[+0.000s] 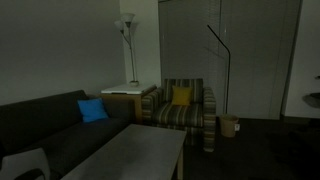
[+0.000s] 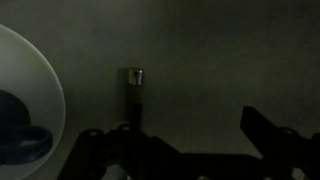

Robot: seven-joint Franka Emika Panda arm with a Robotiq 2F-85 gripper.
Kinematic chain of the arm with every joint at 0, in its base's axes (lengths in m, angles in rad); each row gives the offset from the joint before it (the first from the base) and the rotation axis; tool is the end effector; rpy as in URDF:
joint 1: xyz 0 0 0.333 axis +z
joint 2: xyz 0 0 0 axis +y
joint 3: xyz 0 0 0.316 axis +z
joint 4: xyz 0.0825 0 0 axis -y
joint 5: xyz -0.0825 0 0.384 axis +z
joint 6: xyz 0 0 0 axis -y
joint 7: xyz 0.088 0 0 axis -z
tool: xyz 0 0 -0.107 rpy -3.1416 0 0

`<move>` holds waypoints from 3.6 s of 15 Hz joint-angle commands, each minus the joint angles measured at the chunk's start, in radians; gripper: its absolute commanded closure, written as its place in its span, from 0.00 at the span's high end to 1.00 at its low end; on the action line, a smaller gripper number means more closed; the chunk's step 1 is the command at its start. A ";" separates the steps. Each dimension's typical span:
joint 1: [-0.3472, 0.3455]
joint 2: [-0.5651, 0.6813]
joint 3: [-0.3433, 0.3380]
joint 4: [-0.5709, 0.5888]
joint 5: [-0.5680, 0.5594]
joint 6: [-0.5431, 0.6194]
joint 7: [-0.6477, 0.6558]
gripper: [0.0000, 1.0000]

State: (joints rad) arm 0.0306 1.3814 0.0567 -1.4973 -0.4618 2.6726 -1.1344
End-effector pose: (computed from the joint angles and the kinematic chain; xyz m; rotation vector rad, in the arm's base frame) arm 0.5645 0.0643 -0.1598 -2.1567 -2.2533 0.3416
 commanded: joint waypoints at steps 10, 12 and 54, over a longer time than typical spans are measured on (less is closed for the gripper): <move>-0.011 0.092 0.040 0.113 0.152 0.029 0.020 1.00; 0.016 0.092 0.021 0.108 0.154 0.044 0.086 1.00; 0.022 0.085 -0.004 0.124 0.042 0.027 0.285 0.04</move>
State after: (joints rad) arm 0.0662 1.4660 0.0125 -1.3611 -0.4255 2.7422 -0.8105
